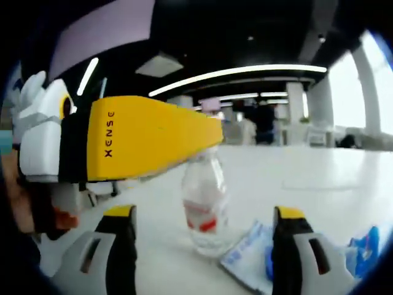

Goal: Arrange the tabletop items into an orderly group along one side of the table until the central work area is clear of visible clutter.

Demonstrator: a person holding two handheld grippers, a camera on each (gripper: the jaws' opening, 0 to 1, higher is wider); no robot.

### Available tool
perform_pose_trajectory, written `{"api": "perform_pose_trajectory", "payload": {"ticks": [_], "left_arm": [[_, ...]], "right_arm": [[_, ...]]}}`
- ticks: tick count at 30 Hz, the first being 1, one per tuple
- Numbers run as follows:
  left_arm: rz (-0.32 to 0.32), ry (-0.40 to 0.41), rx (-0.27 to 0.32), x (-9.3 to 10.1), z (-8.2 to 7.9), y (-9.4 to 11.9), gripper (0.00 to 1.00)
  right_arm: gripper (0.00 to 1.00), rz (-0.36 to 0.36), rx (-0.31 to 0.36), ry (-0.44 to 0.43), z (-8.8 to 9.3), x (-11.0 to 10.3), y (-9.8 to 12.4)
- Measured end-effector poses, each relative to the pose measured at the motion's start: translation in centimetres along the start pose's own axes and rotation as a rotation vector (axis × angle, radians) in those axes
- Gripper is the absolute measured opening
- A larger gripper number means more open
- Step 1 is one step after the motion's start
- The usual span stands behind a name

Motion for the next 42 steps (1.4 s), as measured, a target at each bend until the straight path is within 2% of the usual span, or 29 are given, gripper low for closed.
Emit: {"api": "perform_pose_trajectory", "payload": {"ticks": [3,6,11,13,22,24,26,30,33,36,38,41,42], "left_arm": [[-0.015,0.009,-0.005,0.2,0.2,0.9,1.0],[-0.026,0.016,-0.016,0.5,0.3,1.3,1.0],[-0.027,0.052,0.008,1.4,-0.2,2.3,0.99],[-0.026,0.043,0.004,1.8,-0.2,2.6,0.99],[0.005,0.027,-0.023,3.7,0.4,4.1,0.98],[0.016,0.048,-0.023,4.1,0.6,4.3,0.97],[0.036,0.056,-0.038,4.5,0.9,4.4,0.96],[0.074,0.049,-0.068,5.3,1.3,4.5,0.95],[0.107,0.081,-0.049,6.1,1.1,4.4,0.96],[0.137,0.056,-0.078,7.0,1.7,4.1,0.95],[0.134,0.054,-0.093,7.4,1.9,4.1,0.94],[0.135,0.061,-0.097,7.9,2.0,4.1,0.93],[0.132,0.059,-0.109,8.0,2.1,4.1,0.93]], "right_arm": [[0.89,-0.034,-0.011,0.042,-0.3,0.1,1.3],[0.89,-0.056,-0.028,0.047,-0.3,0.1,2.6],[0.89,-0.113,-0.046,0.101,-0.7,0.2,4.7],[0.89,-0.125,-0.042,0.103,-1.0,0.5,5.4],[0.88,-0.128,-0.056,0.138,-1.7,3.6,9.8],[0.87,-0.145,-0.074,0.163,-1.2,4.1,11.0],[0.86,-0.13,-0.109,0.174,-0.5,4.8,12.0],[0.85,-0.072,-0.128,0.142,-0.2,6.3,14.1],[0.85,-0.051,-0.138,0.13,-0.4,6.7,15.0],[0.85,-0.023,-0.129,0.094,-0.8,7.4,16.0],[0.85,-0.016,-0.133,0.084,-0.8,8.0,16.5],[0.8,-0.04,-0.129,-0.022,-0.5,8.9,17.1],[0.79,-0.039,-0.136,-0.033,-0.3,9.3,17.3]]}}
Point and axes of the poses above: the point that each gripper's makers call its tool centre point, and the gripper's own axes: y roughly backward along the fingers, x roughly to its right, z roughly out of its underside, the point moved 5 cm from there along y, roughly backward along the fingers, and after that the axes turned 2 degrees about z, right-handed, at the moved point
